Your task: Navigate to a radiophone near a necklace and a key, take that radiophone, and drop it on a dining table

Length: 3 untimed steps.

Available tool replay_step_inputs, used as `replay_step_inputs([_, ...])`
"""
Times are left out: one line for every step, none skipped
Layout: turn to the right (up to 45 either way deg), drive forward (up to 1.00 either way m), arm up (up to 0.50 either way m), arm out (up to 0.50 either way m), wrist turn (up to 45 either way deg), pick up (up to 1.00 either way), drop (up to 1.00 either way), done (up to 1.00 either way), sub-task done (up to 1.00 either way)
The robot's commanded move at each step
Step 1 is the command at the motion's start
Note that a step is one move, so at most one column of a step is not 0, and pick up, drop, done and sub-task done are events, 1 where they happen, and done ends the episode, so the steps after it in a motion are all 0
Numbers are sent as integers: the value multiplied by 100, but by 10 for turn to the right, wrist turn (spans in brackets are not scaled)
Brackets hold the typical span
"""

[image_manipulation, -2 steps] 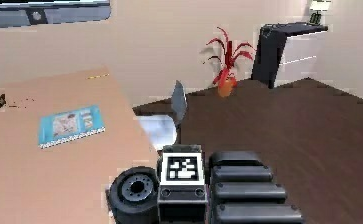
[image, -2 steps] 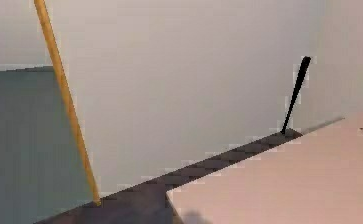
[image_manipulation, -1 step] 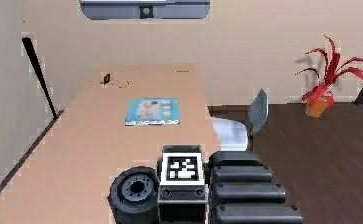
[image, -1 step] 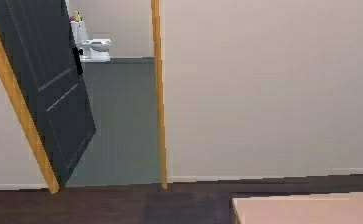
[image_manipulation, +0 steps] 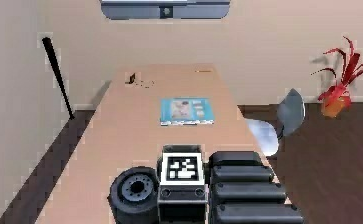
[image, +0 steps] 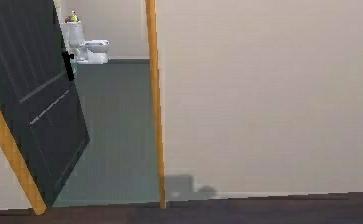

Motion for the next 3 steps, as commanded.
replay_step_inputs([450,0,0,0,0,0,0,0,0])
replay_step_inputs([450,0,0,0,0,0,0,0,0])
replay_step_inputs([450,0,0,0,0,0,0,0,0])
